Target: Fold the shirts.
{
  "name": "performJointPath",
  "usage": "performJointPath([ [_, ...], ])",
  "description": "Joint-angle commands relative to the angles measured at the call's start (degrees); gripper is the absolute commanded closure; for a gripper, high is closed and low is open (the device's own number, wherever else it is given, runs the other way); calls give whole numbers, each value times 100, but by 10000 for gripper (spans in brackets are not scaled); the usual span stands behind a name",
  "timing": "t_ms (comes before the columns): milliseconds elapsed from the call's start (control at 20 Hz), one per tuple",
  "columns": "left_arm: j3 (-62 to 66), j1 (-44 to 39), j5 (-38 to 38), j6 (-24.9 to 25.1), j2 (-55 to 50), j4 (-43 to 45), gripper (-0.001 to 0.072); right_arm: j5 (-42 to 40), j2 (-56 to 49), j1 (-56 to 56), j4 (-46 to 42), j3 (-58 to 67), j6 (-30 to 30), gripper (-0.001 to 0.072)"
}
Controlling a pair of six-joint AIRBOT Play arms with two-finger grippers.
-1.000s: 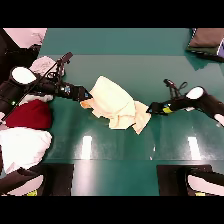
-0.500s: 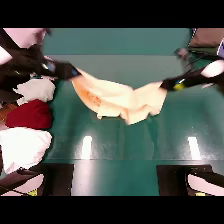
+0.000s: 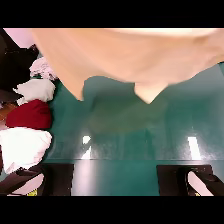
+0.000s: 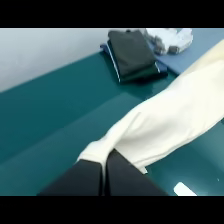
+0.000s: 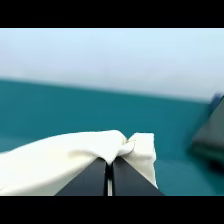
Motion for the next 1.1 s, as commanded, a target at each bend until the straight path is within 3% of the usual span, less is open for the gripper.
performJointPath([
  [0,297,9,514,-59,658,-11,688,31,426,-566,-24,885,28,700],
  [150,297,9,815,-79,1047,0,689,431,345,-1095,0,1567,103,701],
  [300,4,9,514,-278,968,227,689,887,-63,-1268,245,1932,227,701],
  [500,-1615,9,125,-527,437,651,688,1432,-855,-1246,1508,920,299,701],
  [650,-2736,9,-48,-520,-374,658,688,2033,-1755,-809,1327,118,452,701],
  [750,-3248,9,92,-448,-1064,686,688,1923,-2367,-306,831,-372,437,701],
  [850,-3412,9,448,-197,-1803,728,688,1294,-2953,197,225,-750,402,701],
  [1050,-3410,9,1456,-179,-2806,807,687,192,-3987,669,177,-636,413,699],
])
